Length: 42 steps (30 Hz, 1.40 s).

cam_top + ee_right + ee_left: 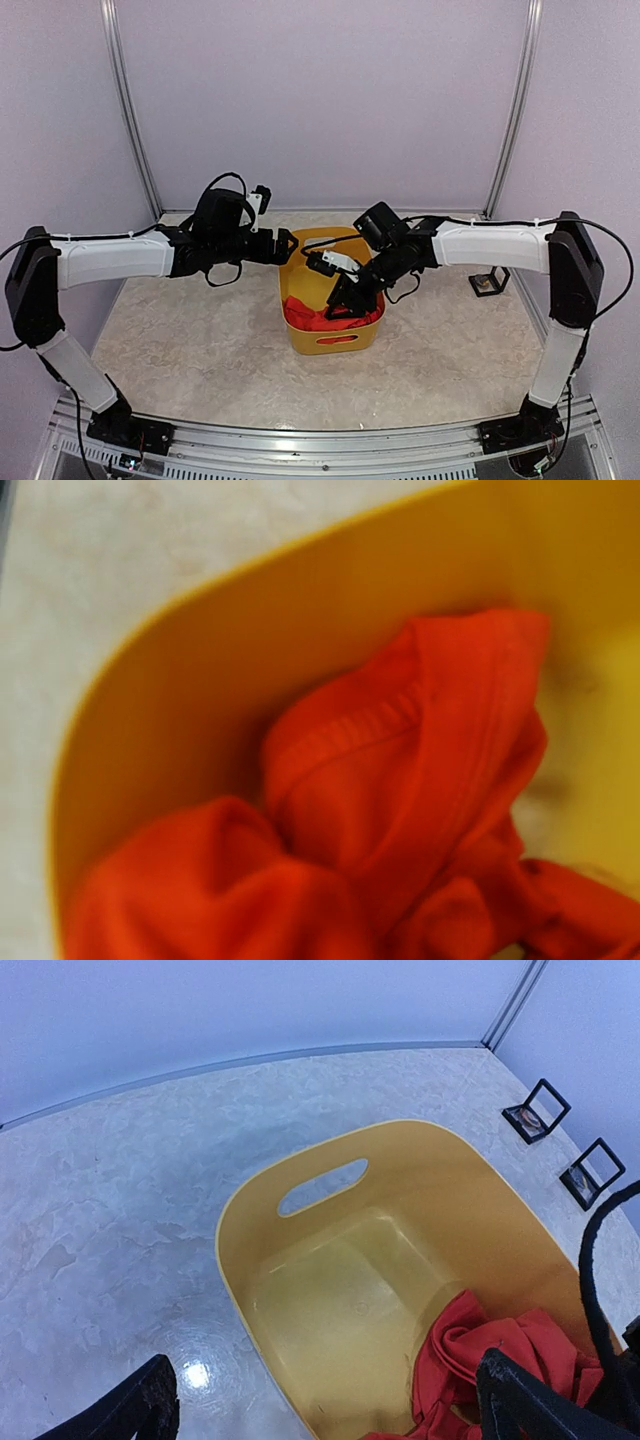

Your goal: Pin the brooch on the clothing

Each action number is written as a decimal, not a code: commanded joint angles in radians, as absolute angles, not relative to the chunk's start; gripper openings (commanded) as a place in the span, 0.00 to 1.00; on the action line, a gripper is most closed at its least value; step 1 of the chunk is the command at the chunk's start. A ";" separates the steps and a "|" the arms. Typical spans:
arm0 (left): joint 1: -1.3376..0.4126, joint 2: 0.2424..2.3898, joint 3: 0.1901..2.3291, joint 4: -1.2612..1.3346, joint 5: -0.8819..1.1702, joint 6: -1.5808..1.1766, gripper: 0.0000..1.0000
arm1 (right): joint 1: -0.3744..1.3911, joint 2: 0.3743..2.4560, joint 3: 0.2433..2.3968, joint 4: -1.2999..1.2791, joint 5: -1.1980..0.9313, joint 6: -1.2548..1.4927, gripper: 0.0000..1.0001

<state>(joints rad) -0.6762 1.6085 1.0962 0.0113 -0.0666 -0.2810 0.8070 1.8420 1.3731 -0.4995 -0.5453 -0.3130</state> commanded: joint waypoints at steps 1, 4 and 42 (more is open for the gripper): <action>-0.687 1.578 1.090 0.011 -0.073 -0.307 0.99 | 0.810 1.886 1.464 -0.640 -0.630 -0.347 0.13; -0.689 1.572 1.086 0.006 -0.080 -0.309 0.99 | 0.810 1.895 1.545 -0.698 -0.619 -0.340 0.00; -0.630 1.792 1.252 -0.171 -0.139 -0.373 0.00 | 0.802 1.106 1.564 -0.009 0.385 -0.144 0.00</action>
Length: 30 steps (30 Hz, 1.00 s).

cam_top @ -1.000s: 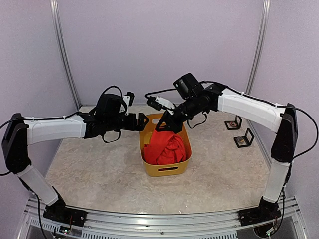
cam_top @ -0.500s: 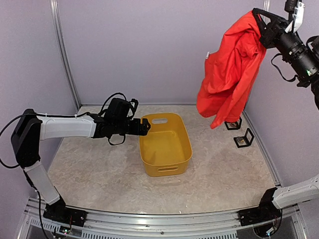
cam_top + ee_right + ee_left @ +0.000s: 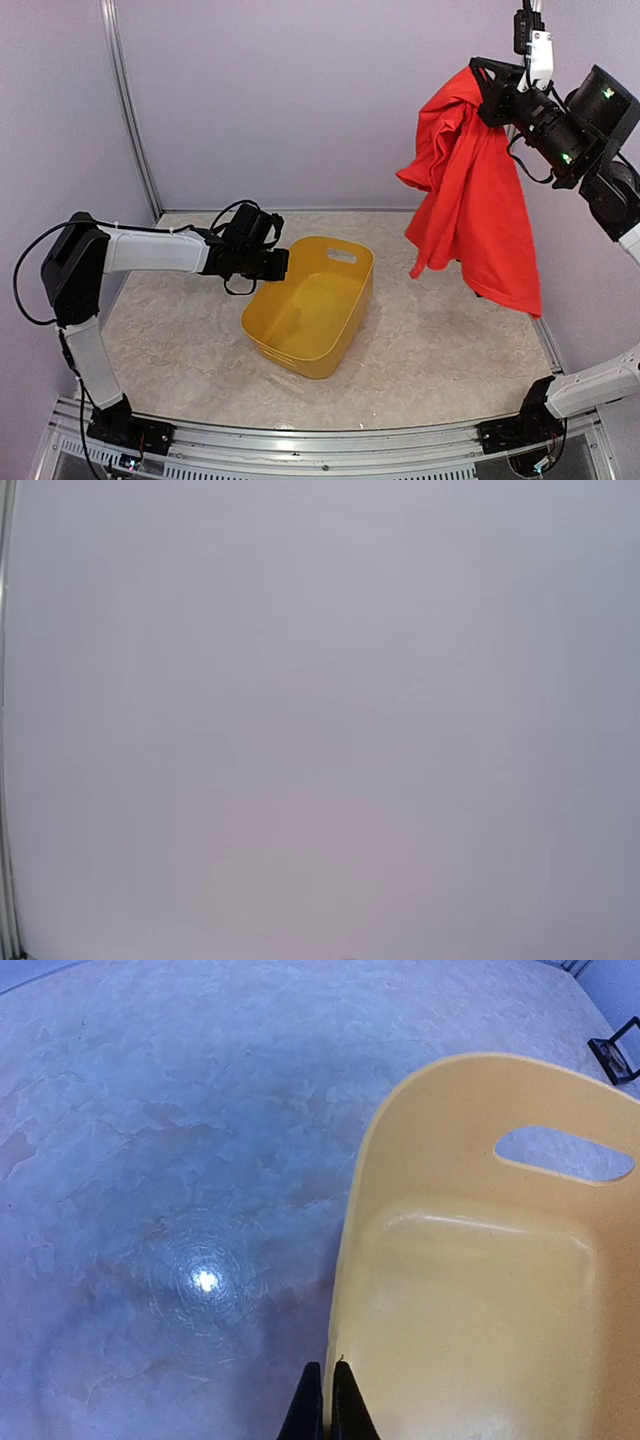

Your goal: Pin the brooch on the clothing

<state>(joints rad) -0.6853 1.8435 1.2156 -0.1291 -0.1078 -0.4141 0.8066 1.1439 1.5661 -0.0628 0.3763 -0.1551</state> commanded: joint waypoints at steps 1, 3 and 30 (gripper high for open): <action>-0.595 1.778 1.254 -0.183 -0.149 -0.347 0.00 | 0.802 1.103 1.557 -0.006 0.384 -0.143 0.00; -0.502 1.760 1.261 -0.206 -0.146 -0.291 0.00 | 0.802 1.095 1.544 -0.003 0.376 -0.140 0.00; 0.124 2.186 1.882 -0.306 -0.422 0.295 0.00 | 0.802 1.101 1.488 -0.045 0.110 -0.138 0.00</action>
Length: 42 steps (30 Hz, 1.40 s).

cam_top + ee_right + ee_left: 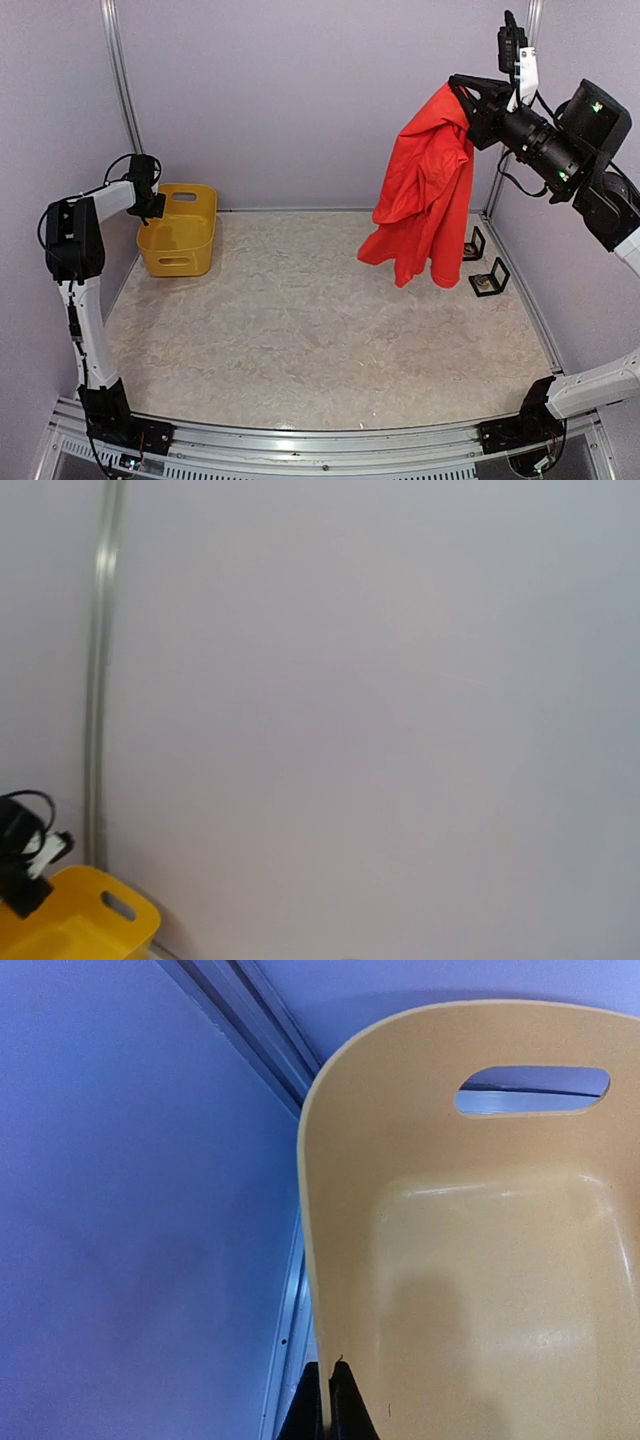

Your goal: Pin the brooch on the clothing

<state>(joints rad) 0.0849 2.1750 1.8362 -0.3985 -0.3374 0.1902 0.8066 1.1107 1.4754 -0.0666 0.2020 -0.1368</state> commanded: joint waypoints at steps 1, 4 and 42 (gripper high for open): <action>0.125 2.191 1.890 -0.298 -0.420 0.316 0.00 | 0.802 1.104 1.490 -0.048 0.084 -0.143 0.00; 0.126 2.225 1.934 -0.277 -0.437 0.349 0.00 | 0.801 1.119 1.492 -0.052 0.018 -0.149 0.00; -0.380 1.561 1.510 -0.309 -0.166 0.000 0.98 | 0.408 1.958 1.738 -0.564 0.130 0.134 0.72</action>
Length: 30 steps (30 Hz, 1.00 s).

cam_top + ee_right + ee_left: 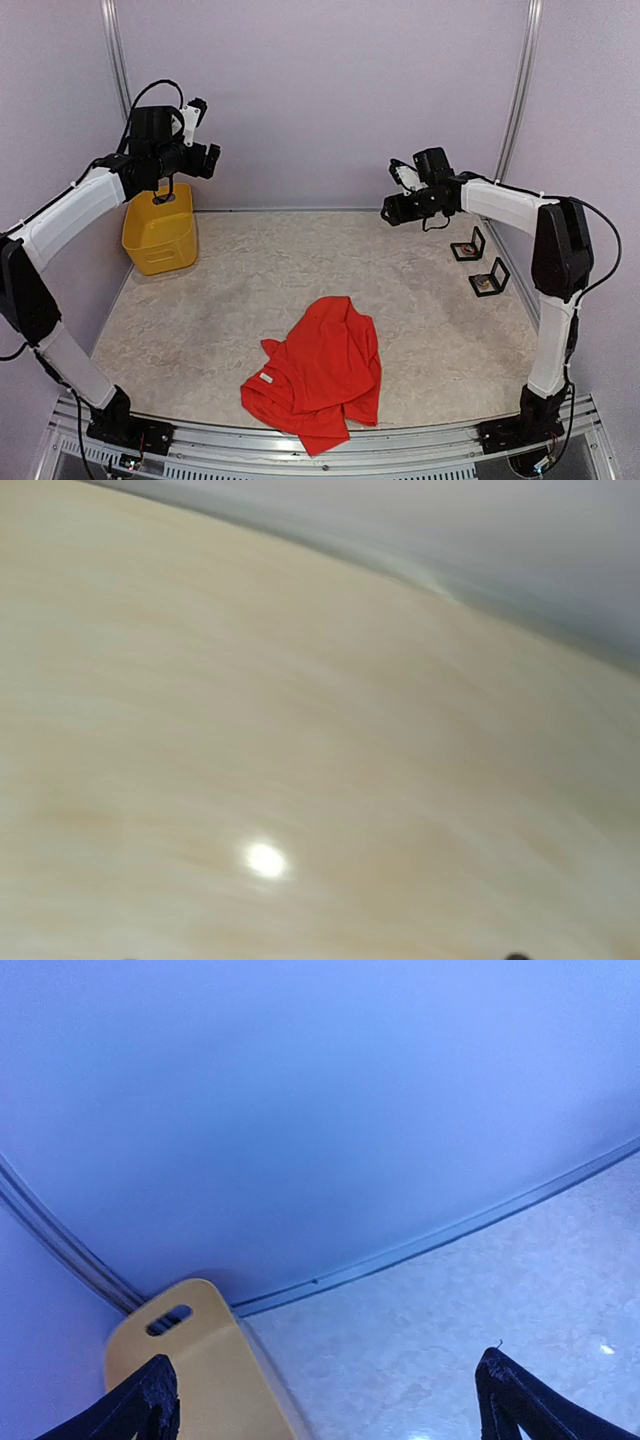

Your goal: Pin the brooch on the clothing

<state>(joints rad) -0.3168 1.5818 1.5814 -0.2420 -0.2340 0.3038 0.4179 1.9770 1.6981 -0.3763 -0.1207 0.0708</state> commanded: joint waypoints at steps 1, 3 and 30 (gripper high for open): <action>-0.403 1.553 1.466 -0.303 -0.160 -0.080 0.97 | 0.428 1.918 1.685 -0.534 0.097 0.108 0.70; -0.460 1.507 1.348 -0.264 -0.144 -0.192 0.95 | 0.497 1.820 1.554 -0.467 0.010 0.028 0.65; -1.243 1.227 0.490 -0.272 -0.265 -0.783 0.89 | 1.209 1.703 1.041 -0.541 -0.176 -0.219 0.49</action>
